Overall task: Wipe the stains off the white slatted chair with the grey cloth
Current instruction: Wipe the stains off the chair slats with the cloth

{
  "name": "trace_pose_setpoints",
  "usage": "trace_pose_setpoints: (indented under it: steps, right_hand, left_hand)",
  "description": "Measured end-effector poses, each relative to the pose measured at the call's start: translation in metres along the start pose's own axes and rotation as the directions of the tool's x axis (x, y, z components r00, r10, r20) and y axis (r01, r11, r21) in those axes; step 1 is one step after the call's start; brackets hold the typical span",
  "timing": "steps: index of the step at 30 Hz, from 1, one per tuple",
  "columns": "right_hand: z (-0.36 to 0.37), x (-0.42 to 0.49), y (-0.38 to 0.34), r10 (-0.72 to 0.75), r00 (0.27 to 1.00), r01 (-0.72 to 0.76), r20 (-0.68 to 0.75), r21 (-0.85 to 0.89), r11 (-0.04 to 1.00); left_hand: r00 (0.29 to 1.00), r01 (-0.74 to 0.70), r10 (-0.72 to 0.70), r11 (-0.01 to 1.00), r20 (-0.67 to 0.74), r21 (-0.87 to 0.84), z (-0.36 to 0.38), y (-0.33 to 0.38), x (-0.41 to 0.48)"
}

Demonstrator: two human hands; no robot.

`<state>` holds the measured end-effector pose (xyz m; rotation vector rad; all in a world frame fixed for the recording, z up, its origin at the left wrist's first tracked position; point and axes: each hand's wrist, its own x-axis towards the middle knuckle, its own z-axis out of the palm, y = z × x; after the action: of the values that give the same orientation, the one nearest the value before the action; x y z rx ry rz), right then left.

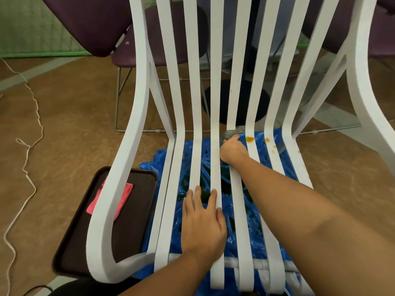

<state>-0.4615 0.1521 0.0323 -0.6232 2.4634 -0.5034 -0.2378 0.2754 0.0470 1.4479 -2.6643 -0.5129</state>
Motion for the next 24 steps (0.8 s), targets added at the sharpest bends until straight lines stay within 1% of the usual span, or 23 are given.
trace_pose_setpoints:
  steps: [4,8,10,12,17,24]
  right_hand:
    - [0.007,-0.013,0.009,-0.007,1.0,0.007,-0.023,-0.008,1.0]
    - [0.014,-0.037,0.022,-0.031,0.998,0.027,-0.062,-0.071,0.997]
    - [0.018,-0.053,0.03,-0.078,0.993,0.067,-0.088,-0.128,0.99]
    - [0.022,-0.068,0.038,-0.128,0.985,0.111,-0.116,-0.144,0.983]
    - [0.024,-0.084,0.049,-0.174,0.979,0.153,-0.106,-0.183,0.971]
    - [0.022,-0.074,0.044,-0.23,0.967,0.204,-0.108,-0.208,0.957]
  left_hand:
    - [1.0,-0.004,0.004,1.0,0.013,0.003,-0.002,0.001,-0.001]
    - [1.0,-0.006,0.006,1.0,0.002,-0.002,-0.004,0.001,-0.001]
    - [1.0,-0.005,0.005,1.0,0.012,0.0,-0.006,0.001,-0.002]
    - [1.0,-0.006,0.006,1.0,0.02,0.0,-0.007,0.002,-0.003]
    - [1.0,-0.004,0.004,1.0,0.014,0.002,-0.008,0.004,-0.004]
    - [1.0,-0.009,0.008,1.0,0.018,0.017,-0.007,0.002,-0.003]
